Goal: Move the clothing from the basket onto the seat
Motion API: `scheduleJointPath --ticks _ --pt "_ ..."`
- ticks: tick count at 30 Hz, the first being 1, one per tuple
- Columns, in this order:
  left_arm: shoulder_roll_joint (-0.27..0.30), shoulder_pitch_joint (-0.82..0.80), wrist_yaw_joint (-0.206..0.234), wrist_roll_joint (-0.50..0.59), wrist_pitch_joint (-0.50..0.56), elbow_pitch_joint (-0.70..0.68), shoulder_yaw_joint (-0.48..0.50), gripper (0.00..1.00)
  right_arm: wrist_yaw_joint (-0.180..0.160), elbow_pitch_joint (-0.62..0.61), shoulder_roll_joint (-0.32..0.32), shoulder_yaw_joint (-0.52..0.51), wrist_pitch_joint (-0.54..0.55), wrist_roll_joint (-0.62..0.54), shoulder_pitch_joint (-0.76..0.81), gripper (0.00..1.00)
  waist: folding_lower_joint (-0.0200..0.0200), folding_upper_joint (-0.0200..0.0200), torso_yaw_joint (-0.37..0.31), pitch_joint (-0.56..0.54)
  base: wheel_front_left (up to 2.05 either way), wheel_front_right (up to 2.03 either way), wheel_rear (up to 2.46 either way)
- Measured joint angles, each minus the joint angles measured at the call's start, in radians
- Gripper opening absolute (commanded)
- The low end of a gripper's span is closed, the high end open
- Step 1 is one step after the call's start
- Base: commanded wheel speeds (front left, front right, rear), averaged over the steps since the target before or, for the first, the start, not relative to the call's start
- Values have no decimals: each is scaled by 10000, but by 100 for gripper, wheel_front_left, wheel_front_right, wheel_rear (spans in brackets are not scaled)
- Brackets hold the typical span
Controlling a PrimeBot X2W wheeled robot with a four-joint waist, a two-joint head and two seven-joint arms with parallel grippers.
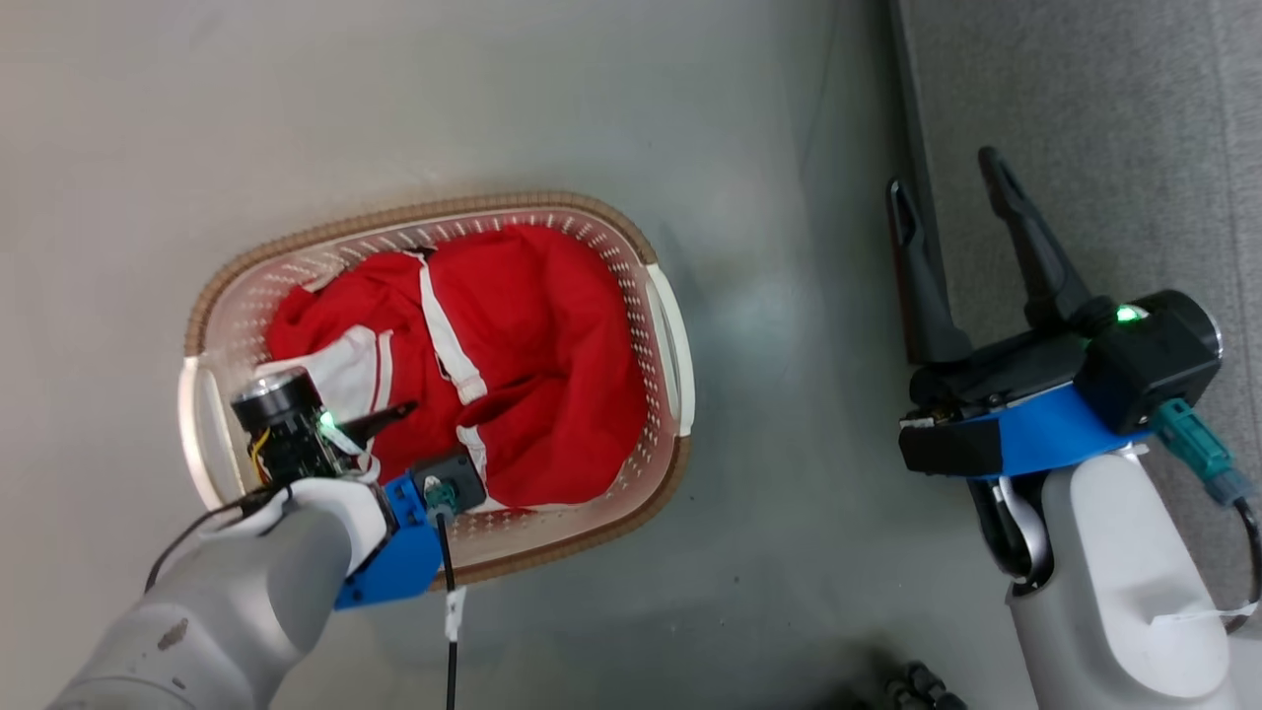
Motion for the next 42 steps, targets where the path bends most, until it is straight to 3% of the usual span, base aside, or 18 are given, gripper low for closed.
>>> scheduleJointPath --ticks 14,25,26,27,29,42 --pt "-2 -1073 0 385 364 545 0 100 0 -1321 0 -372 0 -171 -194 100 -1 0 -72 1708 0 0 0" --pt "79 -1590 0 460 823 706 0 100 0 -1927 -2 -458 0 -196 -43 100 -1 0 -164 2295 0 0 0" --pt "81 -1602 0 464 951 719 0 95 0 -1944 0 -458 0 -196 -43 100 -2 0 -177 2313 0 0 0" --pt "84 -1602 0 476 1057 732 0 53 0 -1954 0 -454 0 -194 -44 100 -1 0 -192 2328 0 0 0" --pt "100 -1604 0 472 1162 748 0 0 0 -1973 -2 -462 0 -192 -44 100 -1 0 -215 2344 0 0 0" --pt "-35 -1435 0 314 1256 782 0 0 0 -1824 0 -483 0 -146 -56 100 -2 0 -178 1936 0 0 0"
